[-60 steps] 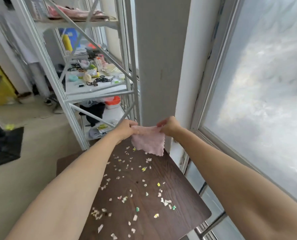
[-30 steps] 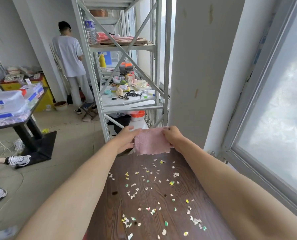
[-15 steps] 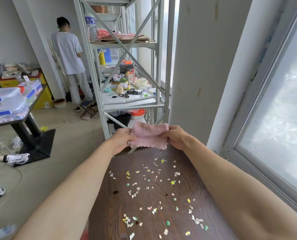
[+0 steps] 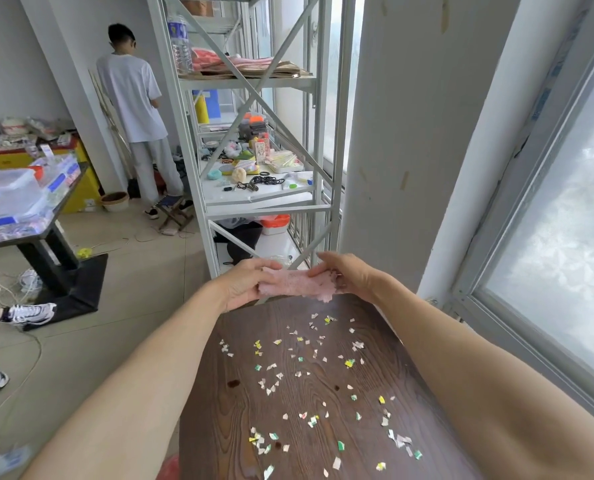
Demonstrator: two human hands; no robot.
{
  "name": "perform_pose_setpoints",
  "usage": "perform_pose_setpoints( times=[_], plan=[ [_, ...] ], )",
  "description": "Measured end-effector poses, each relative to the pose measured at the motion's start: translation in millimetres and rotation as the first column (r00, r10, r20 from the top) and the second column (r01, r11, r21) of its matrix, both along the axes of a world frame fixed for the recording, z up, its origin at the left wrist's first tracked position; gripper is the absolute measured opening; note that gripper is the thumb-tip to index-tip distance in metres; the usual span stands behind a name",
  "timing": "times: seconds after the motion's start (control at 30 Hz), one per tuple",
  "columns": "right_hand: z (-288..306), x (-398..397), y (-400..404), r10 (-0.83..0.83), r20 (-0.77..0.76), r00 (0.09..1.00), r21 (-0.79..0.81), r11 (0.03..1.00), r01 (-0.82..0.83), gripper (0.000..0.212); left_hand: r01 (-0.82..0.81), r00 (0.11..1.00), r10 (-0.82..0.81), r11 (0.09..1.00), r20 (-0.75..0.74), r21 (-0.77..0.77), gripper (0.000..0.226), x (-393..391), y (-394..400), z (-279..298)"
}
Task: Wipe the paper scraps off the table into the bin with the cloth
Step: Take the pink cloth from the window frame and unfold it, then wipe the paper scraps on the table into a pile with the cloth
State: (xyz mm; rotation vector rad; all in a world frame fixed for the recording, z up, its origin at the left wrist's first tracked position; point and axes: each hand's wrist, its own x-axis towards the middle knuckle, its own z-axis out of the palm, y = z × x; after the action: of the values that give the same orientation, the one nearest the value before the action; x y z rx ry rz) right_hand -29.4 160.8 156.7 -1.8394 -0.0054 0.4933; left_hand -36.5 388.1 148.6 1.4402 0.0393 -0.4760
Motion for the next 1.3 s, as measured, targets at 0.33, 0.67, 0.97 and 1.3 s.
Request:
perform_pose_setpoints(
  times=[0.33,0.67,0.97,1.3],
  plan=[
    [-22,-3,25,0.217,-0.024,0.976,-0.475,0.856,-0.202,0.058,0.007,0.991,-0.035,0.976,0.126,0.218,0.050,5,-22,-22],
    [-103,-6,15,0.018,-0.033,0.999,-0.376,0.926,-0.029,0.021,-0.221,0.957,0.085,0.833,0.277,0.506,0.048,11,-60,-104],
    [-172,21,-27,-0.129,-0.038,0.991,-0.455,0.885,0.098,0.016,-0.267,0.964,0.238,0.861,0.120,0.433,0.029,20,-78,-180],
    [-227,67,-54,-0.255,-0.025,0.967,-0.504,0.838,0.208,0.016,-0.309,0.951,0.206,0.680,0.231,0.665,0.031,3,-54,-254]
  ],
)
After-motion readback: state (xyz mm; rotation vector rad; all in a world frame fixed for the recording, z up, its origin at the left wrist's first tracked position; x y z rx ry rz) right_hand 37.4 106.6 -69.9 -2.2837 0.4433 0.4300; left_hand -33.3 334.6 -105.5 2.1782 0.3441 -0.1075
